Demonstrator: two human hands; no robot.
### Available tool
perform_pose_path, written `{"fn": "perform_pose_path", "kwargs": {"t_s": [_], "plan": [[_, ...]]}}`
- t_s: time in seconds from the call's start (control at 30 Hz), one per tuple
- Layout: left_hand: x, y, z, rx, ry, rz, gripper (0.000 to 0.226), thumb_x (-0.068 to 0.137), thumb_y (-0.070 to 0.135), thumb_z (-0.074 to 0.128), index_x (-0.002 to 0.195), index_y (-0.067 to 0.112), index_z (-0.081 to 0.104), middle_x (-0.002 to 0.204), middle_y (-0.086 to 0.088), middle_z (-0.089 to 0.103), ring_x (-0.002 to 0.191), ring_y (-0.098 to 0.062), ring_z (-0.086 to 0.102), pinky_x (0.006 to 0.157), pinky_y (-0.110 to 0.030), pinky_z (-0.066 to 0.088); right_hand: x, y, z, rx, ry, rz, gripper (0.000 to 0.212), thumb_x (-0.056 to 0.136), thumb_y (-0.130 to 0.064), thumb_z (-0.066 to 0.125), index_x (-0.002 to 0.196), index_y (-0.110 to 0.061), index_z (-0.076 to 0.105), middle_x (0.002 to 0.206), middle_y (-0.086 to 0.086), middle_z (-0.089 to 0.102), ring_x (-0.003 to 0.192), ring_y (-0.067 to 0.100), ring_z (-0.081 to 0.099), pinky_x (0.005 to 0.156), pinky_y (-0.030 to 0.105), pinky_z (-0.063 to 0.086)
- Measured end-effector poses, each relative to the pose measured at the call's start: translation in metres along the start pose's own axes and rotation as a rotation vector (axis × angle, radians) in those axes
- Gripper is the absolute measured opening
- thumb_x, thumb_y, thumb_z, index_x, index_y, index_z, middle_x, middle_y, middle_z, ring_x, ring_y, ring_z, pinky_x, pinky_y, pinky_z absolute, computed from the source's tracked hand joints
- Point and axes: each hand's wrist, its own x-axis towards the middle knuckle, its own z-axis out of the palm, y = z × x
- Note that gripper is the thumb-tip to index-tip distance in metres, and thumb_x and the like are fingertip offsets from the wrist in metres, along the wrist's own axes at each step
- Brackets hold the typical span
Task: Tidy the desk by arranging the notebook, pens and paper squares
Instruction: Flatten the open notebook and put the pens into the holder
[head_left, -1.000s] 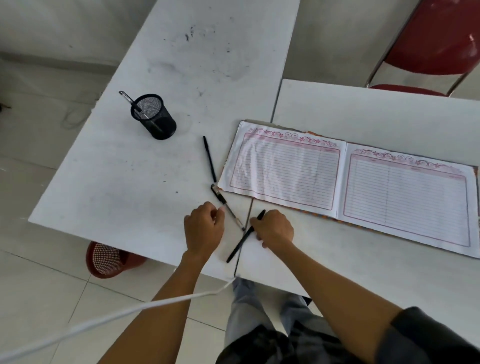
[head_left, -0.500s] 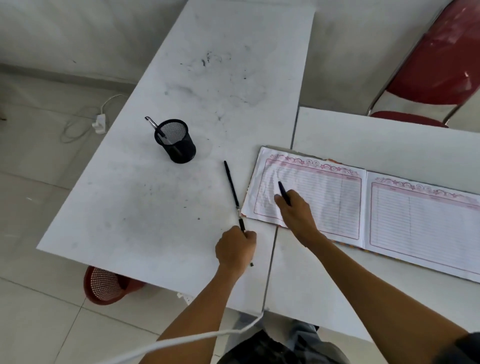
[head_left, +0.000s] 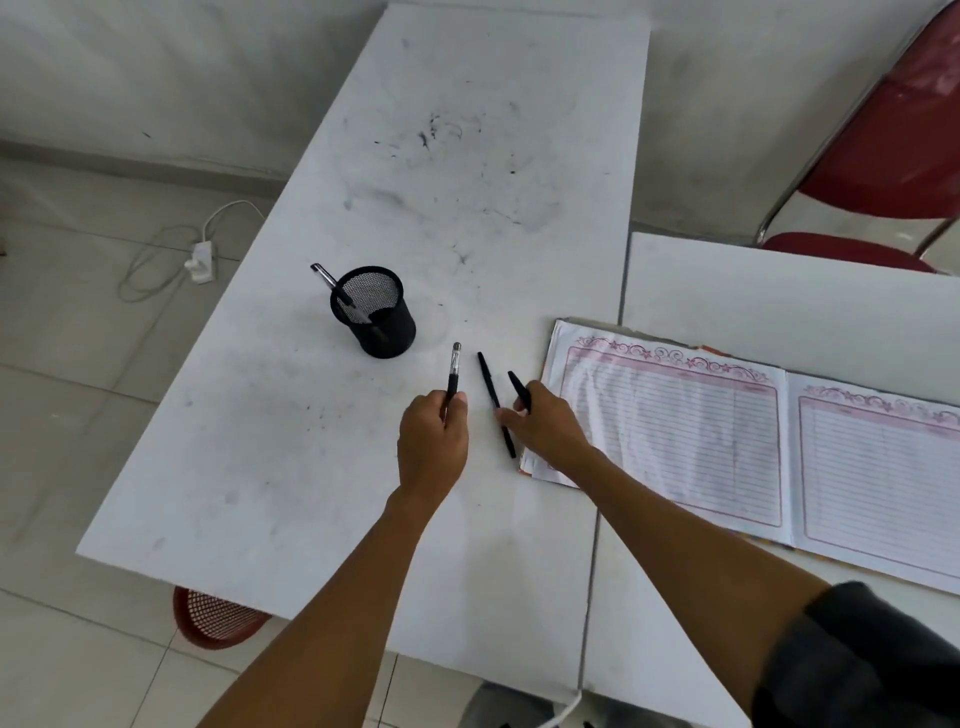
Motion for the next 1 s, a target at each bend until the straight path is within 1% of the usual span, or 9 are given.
{"fn": "perform_pose_path", "kwargs": {"t_s": [0.17,0.33,0.37,0.43,0.53,0.63,0.77,0.87,1.0], "plan": [[0.019,-0.003,-0.005,0.042,0.024,0.032,0.03,0.096,0.028,0.048,0.091,0.003,0.064,0.081,-0.01,0.051,0.075,-0.024,0.049,0.066,-0.029,0.036,0.026,-0.017,0.021,-0.354,0.001,-0.088,0.051,0.085,-0.043,0.058,0.119,-0.009,0.04,0.115,0.013,0.051,0.1,0.034,0.058,0.072,0.038,0.042],[0.04,0.003,-0.018,-0.076,0.024,0.06,0.021,0.094,0.018,0.053,0.111,0.009,0.061,0.084,-0.005,0.062,0.074,-0.021,0.057,0.07,-0.035,0.05,0.043,-0.033,0.032,-0.506,0.072,-0.191,0.026,0.096,-0.019,0.04,0.115,-0.001,0.042,0.117,0.019,0.05,0.097,0.038,0.058,0.069,0.037,0.036],[0.044,0.006,-0.021,-0.109,0.029,0.054,0.02,0.093,0.018,0.054,0.11,0.011,0.06,0.077,-0.001,0.061,0.068,-0.018,0.057,0.066,-0.034,0.053,0.044,-0.038,0.033,-0.457,0.075,-0.186,0.024,0.096,-0.019,0.038,0.112,-0.001,0.042,0.114,0.02,0.053,0.093,0.038,0.058,0.068,0.037,0.036],[0.051,0.012,-0.029,-0.149,0.055,0.062,0.016,0.091,0.018,0.058,0.105,0.011,0.061,0.067,0.006,0.058,0.059,-0.006,0.056,0.06,-0.019,0.05,0.047,-0.049,0.031,-0.256,0.087,-0.162,0.017,0.096,-0.017,0.037,0.106,-0.004,0.04,0.103,0.02,0.06,0.078,0.033,0.055,0.061,0.034,0.036],[0.065,0.023,-0.045,-0.207,0.106,0.109,0.012,0.086,0.014,0.064,0.096,0.009,0.063,0.068,0.011,0.059,0.06,0.008,0.056,0.057,-0.006,0.044,0.054,-0.07,0.026,0.062,0.102,-0.15,0.024,0.097,-0.014,0.037,0.119,-0.005,0.041,0.093,0.014,0.057,0.078,0.029,0.053,0.061,0.033,0.037],[0.082,0.029,-0.062,-0.256,0.173,0.136,0.009,0.081,0.011,0.068,0.088,0.01,0.063,0.068,0.011,0.06,0.059,0.006,0.057,0.058,-0.007,0.045,0.061,-0.094,0.016,0.312,0.07,-0.147,0.021,0.097,-0.015,0.037,0.112,-0.011,0.051,0.08,-0.001,0.051,0.068,0.016,0.048,0.055,0.024,0.033],[0.105,0.034,-0.086,-0.325,0.289,0.148,0.014,0.078,0.011,0.07,0.081,0.015,0.057,0.068,0.009,0.061,0.058,0.002,0.056,0.059,-0.011,0.047,0.06,-0.137,-0.001,0.701,-0.005,-0.22,0.017,0.098,-0.011,0.035,0.089,-0.02,0.045,0.076,0.001,0.051,0.063,0.015,0.052,0.057,0.025,0.039],[0.127,0.037,-0.102,-0.33,0.4,0.183,0.015,0.079,0.015,0.071,0.083,0.012,0.057,0.071,0.011,0.06,0.06,0.002,0.056,0.063,-0.013,0.048,0.06,-0.174,-0.003,0.799,0.024,-0.398,0.022,0.097,-0.004,0.034,0.084,-0.02,0.04,0.07,0.003,0.045,0.057,0.015,0.044,0.053,0.023,0.04],[0.149,0.037,-0.113,-0.298,0.456,0.227,0.017,0.08,0.015,0.07,0.088,0.008,0.058,0.073,0.016,0.059,0.063,0.006,0.057,0.065,-0.01,0.046,0.069,-0.216,0.007,0.789,0.066,-0.517,0.023,0.096,-0.006,0.038,0.081,-0.023,0.038,0.07,-0.002,0.04,0.056,0.012,0.039,0.059,0.025,0.038]]}}
